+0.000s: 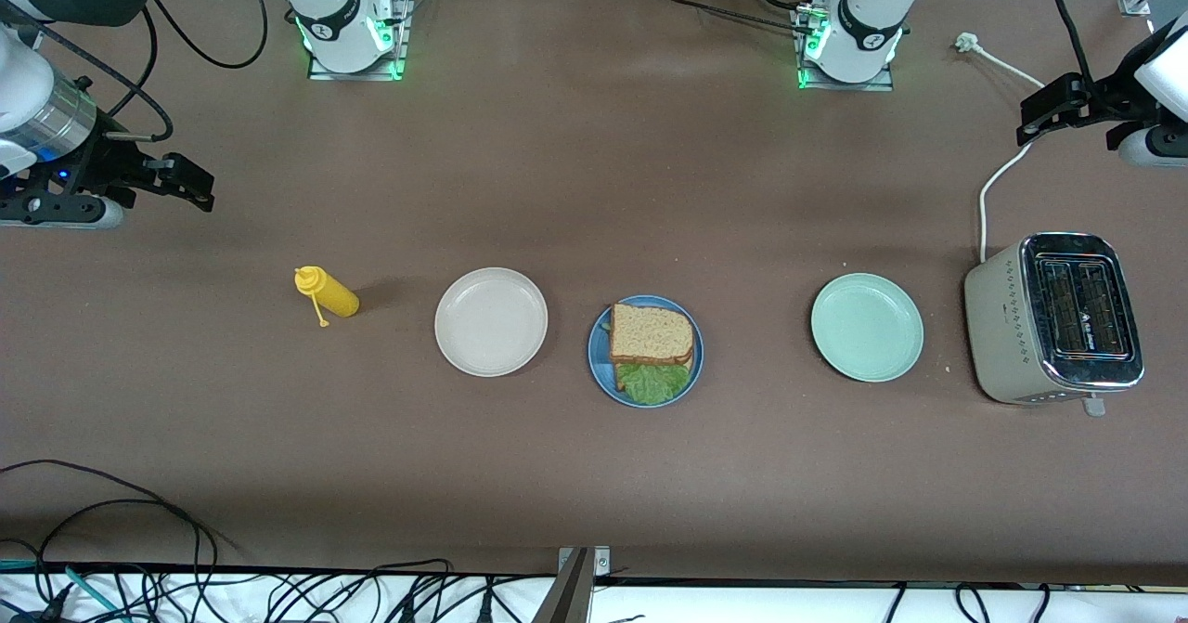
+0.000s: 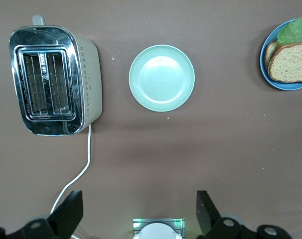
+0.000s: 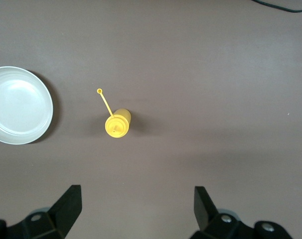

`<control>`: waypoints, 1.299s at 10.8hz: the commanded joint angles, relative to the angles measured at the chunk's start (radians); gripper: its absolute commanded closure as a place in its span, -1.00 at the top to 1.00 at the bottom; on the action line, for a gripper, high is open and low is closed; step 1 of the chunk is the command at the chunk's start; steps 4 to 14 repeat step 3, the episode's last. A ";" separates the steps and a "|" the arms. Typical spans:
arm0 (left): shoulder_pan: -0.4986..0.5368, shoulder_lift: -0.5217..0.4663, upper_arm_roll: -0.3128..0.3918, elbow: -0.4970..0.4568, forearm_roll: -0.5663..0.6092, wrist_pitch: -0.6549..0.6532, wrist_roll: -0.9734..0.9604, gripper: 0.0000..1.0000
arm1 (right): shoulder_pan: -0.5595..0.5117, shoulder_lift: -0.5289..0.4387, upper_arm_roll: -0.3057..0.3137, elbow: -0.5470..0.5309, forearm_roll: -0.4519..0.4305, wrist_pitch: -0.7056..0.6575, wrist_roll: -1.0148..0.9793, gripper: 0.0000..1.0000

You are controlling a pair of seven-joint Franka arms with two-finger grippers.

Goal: Make sandwich in blue plate with both arms

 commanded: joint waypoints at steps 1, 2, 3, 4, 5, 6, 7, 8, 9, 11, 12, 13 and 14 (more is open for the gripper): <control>-0.018 0.010 0.007 0.023 0.010 -0.019 -0.015 1.00 | 0.016 -0.003 -0.010 0.018 -0.017 -0.012 0.012 1.00; -0.018 0.010 0.007 0.023 0.012 -0.019 -0.016 1.00 | 0.018 -0.003 -0.010 0.018 -0.017 -0.017 0.012 1.00; -0.016 0.012 0.008 0.023 0.012 -0.019 -0.016 1.00 | 0.018 -0.003 -0.010 0.018 -0.016 -0.017 0.012 1.00; -0.016 0.012 0.008 0.023 0.012 -0.019 -0.016 1.00 | 0.018 -0.003 -0.010 0.018 -0.016 -0.017 0.012 1.00; -0.016 0.012 0.008 0.023 0.012 -0.019 -0.016 1.00 | 0.018 -0.003 -0.010 0.018 -0.016 -0.017 0.012 1.00; -0.016 0.012 0.008 0.023 0.012 -0.019 -0.016 1.00 | 0.018 -0.003 -0.010 0.018 -0.016 -0.017 0.012 1.00; -0.016 0.012 0.008 0.023 0.012 -0.019 -0.016 1.00 | 0.018 -0.003 -0.010 0.018 -0.016 -0.017 0.012 1.00; -0.016 0.012 0.008 0.023 0.012 -0.019 -0.016 1.00 | 0.018 -0.003 -0.010 0.018 -0.016 -0.017 0.012 1.00; -0.016 0.012 0.008 0.023 0.012 -0.019 -0.016 1.00 | 0.018 -0.003 -0.010 0.018 -0.016 -0.017 0.012 1.00; -0.016 0.012 0.008 0.023 0.012 -0.019 -0.016 1.00 | 0.018 -0.003 -0.010 0.018 -0.016 -0.017 0.012 1.00; -0.016 0.012 0.008 0.023 0.012 -0.019 -0.016 1.00 | 0.018 -0.003 -0.010 0.018 -0.016 -0.017 0.012 1.00; -0.016 0.012 0.008 0.023 0.012 -0.019 -0.016 1.00 | 0.018 -0.003 -0.010 0.018 -0.016 -0.017 0.012 1.00; -0.016 0.012 0.008 0.023 0.012 -0.019 -0.016 1.00 | 0.018 -0.003 -0.010 0.018 -0.016 -0.017 0.012 1.00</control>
